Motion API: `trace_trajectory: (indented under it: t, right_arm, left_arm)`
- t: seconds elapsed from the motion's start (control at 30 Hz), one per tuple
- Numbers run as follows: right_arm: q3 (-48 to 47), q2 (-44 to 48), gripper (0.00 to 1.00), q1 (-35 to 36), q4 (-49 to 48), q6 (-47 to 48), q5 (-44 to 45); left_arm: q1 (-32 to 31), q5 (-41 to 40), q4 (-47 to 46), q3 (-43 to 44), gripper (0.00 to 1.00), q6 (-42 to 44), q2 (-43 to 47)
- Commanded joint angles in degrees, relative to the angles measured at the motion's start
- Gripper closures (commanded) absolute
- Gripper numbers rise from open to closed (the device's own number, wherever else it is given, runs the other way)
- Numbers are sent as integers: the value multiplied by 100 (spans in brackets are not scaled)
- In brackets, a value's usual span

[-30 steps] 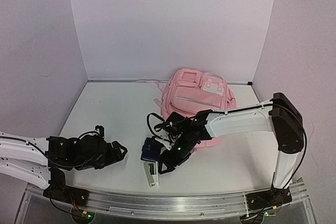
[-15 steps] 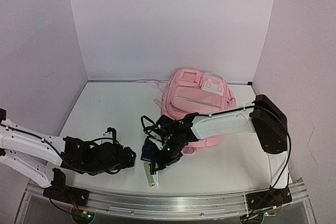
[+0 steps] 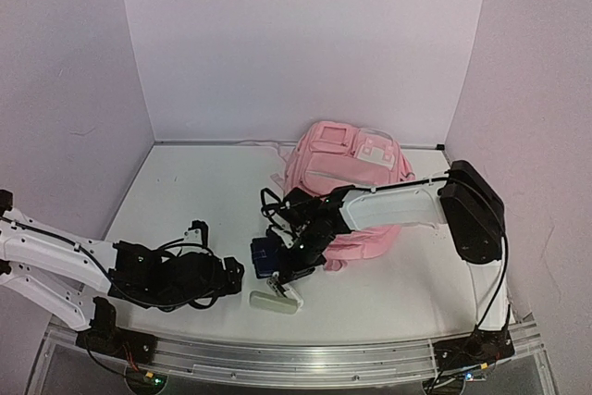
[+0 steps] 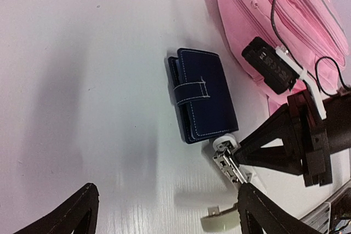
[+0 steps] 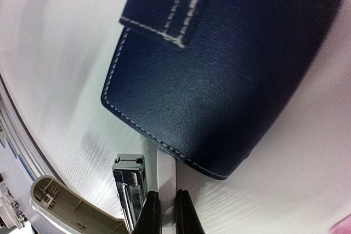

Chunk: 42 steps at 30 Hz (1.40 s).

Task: Pack the student bag
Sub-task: Pick up the stationery from the center of the board.

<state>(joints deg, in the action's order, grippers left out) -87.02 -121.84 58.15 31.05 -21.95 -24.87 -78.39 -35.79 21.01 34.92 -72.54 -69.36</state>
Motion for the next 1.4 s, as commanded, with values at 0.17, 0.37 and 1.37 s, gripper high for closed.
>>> trace_trajectory:
  t: [0.17, 0.37, 1.37]
  right_arm:
    - [-648, 1252, 100, -687, 205, 222, 506]
    - [-1177, 1628, 100, -1035, 216, 91, 613]
    - [-1534, 1971, 100, -1034, 349, 428, 883]
  left_arm:
    - [-21, -155, -1737, 174, 6, 1574, 229]
    - [-15, 652, -3804, -215, 3, 3413, 971]
    - [2004, 3192, -3916, 1885, 40, 2174, -1229]
